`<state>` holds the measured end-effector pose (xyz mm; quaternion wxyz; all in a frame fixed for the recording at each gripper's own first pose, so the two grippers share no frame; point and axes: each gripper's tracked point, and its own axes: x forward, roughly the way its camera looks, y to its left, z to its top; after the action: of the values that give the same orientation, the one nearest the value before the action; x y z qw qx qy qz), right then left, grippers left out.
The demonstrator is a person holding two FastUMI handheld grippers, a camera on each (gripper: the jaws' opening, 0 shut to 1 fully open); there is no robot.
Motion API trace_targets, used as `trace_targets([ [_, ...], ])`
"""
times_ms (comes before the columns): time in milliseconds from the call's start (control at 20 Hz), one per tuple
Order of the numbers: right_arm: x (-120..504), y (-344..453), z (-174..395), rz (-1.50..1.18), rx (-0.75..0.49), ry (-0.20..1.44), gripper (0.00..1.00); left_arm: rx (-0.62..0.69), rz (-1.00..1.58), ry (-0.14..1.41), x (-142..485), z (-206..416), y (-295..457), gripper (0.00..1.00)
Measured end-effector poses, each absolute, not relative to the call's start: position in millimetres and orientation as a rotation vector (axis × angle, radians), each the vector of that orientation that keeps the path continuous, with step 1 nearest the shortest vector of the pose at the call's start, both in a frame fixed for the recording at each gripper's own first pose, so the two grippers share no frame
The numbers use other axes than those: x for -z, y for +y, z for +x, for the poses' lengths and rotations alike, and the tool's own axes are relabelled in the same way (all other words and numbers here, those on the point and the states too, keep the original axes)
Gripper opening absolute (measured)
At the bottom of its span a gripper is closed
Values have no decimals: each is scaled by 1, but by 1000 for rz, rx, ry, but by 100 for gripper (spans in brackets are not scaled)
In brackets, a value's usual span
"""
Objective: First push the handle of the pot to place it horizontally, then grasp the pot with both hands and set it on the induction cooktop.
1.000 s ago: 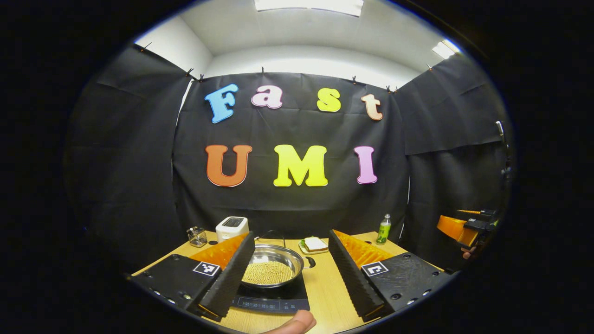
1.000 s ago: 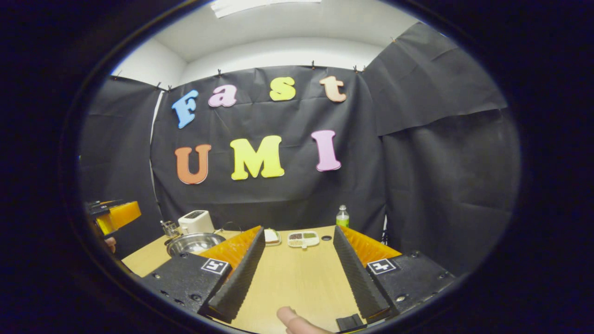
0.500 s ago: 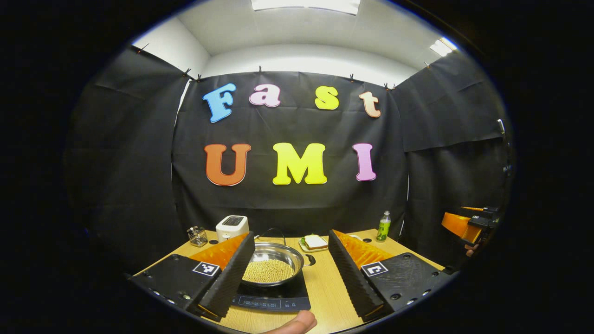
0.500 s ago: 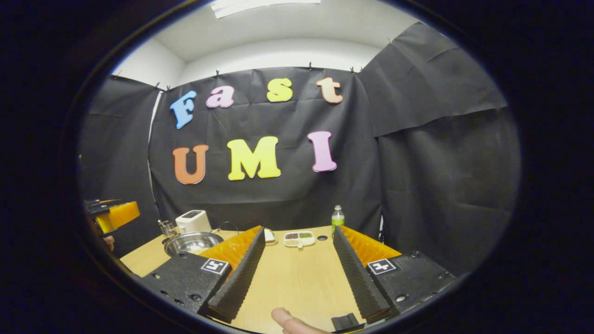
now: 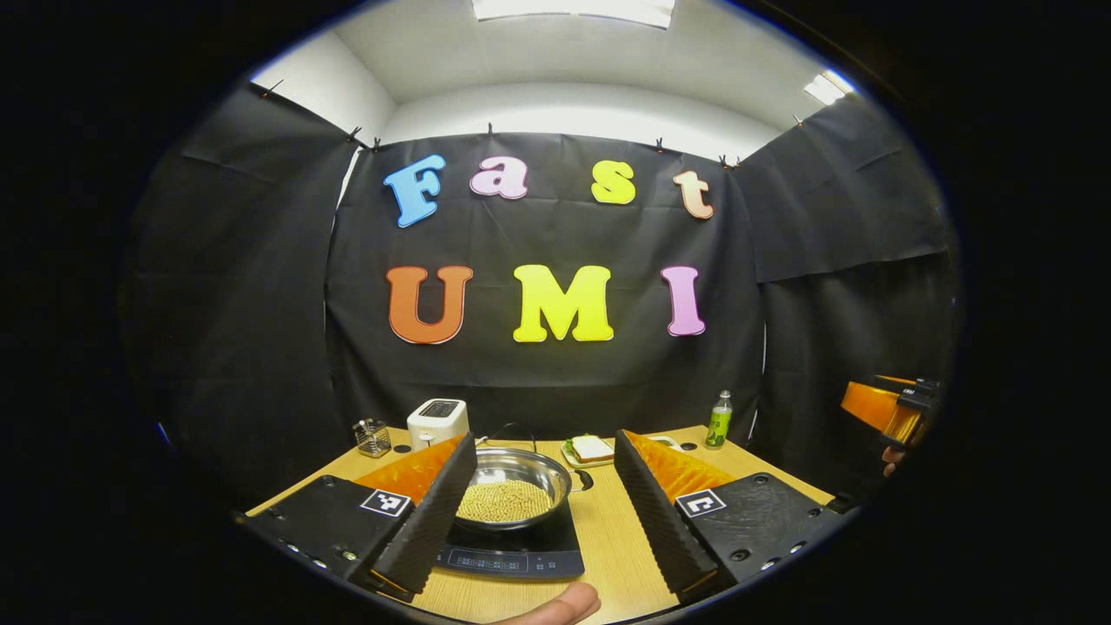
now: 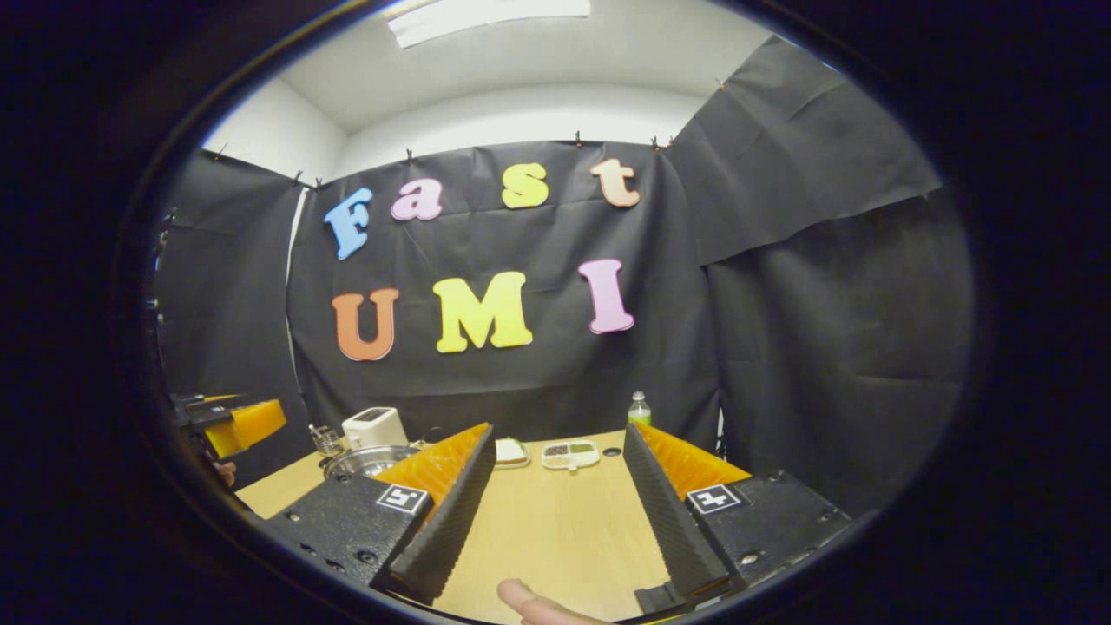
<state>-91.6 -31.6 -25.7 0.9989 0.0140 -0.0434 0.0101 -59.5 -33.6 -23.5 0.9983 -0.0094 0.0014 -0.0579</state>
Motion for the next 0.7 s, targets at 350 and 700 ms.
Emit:
trace_targets([
  [350,21,-22,-100,36,-43,-110,92,112,-14,18,34,-67,-27,95],
  [700,15,-8,-106,49,-109,-158,93,42,-9,-6,30,-67,-5,95],
])
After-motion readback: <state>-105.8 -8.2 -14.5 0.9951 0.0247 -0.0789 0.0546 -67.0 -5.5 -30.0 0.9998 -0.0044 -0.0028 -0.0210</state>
